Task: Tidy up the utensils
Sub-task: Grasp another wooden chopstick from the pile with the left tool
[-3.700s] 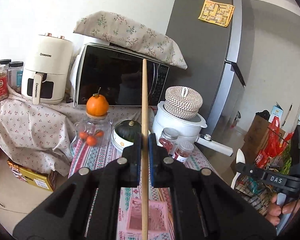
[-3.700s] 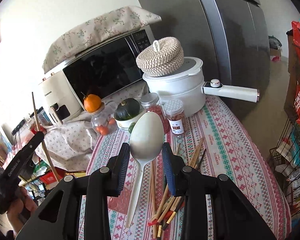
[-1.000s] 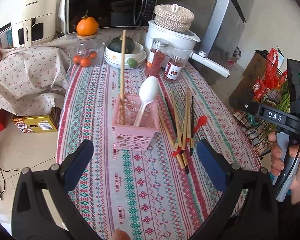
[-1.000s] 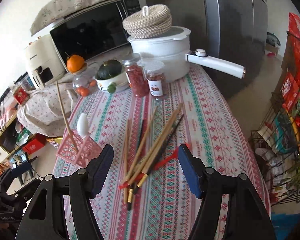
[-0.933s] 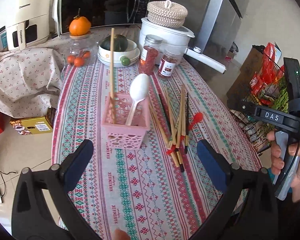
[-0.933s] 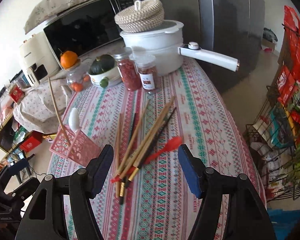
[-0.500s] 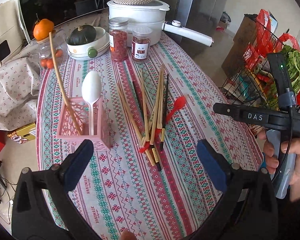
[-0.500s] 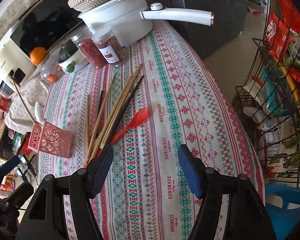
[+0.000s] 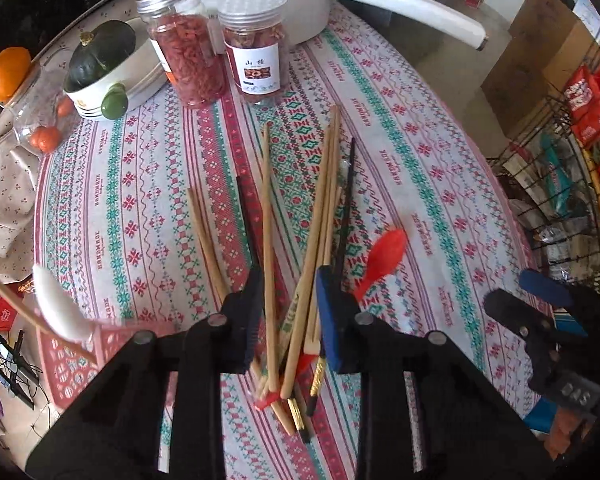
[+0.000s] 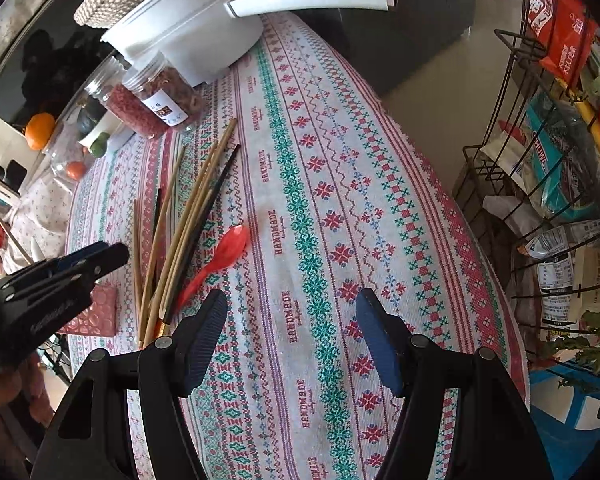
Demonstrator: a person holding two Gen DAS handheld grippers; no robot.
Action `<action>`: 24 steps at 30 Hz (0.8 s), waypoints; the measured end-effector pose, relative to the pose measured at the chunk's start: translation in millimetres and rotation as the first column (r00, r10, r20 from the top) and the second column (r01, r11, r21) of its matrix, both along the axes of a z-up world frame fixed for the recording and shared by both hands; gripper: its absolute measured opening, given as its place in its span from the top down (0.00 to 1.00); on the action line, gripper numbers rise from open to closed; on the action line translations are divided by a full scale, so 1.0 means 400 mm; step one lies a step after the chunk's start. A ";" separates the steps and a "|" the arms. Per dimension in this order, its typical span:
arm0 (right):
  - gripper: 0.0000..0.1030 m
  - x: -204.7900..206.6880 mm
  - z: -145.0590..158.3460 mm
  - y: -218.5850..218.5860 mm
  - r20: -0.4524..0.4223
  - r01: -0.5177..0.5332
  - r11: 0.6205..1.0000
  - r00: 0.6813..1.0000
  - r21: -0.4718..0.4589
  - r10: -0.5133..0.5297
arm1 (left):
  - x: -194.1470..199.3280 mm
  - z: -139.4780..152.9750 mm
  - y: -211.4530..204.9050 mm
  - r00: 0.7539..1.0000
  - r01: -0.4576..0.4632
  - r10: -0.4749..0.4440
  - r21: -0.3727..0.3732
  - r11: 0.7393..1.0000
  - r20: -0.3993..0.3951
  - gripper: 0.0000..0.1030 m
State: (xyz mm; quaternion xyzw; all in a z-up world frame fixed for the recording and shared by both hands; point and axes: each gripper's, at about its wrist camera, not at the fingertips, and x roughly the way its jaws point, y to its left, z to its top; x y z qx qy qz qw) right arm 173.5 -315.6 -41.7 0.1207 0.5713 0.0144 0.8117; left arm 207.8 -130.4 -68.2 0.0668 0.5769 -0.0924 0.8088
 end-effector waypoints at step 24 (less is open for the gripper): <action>0.39 0.081 -0.091 -0.011 -0.046 -0.070 0.998 0.996 0.006 0.070 | 0.129 -0.084 -0.037 0.998 -0.050 0.049 0.024 0.998 0.037 0.93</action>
